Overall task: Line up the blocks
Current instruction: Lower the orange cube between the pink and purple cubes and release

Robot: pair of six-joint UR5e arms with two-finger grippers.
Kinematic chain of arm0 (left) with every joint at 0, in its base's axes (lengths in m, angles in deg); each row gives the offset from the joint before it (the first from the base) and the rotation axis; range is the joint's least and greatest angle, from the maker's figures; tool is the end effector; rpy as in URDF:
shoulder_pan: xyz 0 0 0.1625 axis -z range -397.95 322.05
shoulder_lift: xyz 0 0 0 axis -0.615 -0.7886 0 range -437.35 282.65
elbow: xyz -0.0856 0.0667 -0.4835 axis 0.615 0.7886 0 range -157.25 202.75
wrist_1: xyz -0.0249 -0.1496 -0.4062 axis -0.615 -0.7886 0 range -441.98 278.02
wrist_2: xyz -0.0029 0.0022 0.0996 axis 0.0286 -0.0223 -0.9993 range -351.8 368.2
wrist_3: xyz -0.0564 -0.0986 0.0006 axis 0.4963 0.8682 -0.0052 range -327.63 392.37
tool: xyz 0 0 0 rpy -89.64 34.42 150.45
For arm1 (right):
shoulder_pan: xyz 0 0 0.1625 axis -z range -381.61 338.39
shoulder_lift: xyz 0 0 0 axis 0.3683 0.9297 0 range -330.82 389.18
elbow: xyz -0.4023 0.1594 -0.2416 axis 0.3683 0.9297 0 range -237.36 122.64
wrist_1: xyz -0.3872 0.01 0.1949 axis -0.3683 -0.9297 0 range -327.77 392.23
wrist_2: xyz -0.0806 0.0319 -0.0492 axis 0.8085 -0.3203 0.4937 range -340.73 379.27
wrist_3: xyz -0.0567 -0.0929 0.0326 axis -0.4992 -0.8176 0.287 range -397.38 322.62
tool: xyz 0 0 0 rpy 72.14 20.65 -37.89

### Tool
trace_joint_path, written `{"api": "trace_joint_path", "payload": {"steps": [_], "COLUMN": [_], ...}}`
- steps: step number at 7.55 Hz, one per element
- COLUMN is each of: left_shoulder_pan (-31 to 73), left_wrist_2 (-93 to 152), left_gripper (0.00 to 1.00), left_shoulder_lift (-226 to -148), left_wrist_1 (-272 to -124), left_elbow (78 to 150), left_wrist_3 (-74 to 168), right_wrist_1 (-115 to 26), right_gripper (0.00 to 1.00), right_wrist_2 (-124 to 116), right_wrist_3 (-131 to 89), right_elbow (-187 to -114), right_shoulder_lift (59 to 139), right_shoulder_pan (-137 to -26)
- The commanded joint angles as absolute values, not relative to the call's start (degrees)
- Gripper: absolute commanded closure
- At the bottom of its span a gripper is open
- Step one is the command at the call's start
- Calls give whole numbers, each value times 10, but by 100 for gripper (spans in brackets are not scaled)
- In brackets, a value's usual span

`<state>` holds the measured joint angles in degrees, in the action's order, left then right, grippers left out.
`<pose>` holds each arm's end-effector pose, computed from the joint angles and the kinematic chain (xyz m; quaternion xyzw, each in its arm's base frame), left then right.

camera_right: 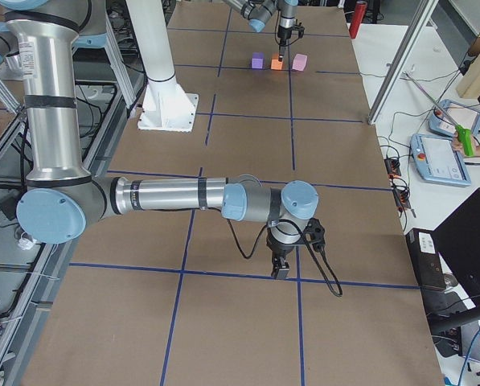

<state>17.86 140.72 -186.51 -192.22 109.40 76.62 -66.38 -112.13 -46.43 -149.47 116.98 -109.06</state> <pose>0.3407 -0.6021 0.5272 0.0054 0.4495 0.0340 0.8926 0.0348 -0.5255 0.7193 -0.0150 -0.3547 -0.0813 0.9313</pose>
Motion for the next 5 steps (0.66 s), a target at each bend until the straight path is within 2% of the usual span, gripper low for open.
{"api": "trace_joint_path", "payload": {"steps": [1, 3, 5], "left_shoulder_pan": [238, 292, 396], "left_wrist_2": [1409, 1407, 1407], "left_gripper": [0, 0, 0], "left_shoulder_lift": [-1860, -1886, -1878], "left_wrist_1": [-1820, -1665, -1598], "left_elbow": [1183, 1235, 1265], "left_wrist_3": [703, 589, 462], "right_wrist_1": [-664, -664, -664], "right_gripper": [0, 0, 0], "right_wrist_2": [-1121, -1121, -1121], "right_wrist_3": [-464, -464, -464], "right_elbow": [-1495, -1495, -1495], "right_shoulder_lift": [1170, 1170, 1170], "right_shoulder_pan": [-1091, -1091, -1091]}}
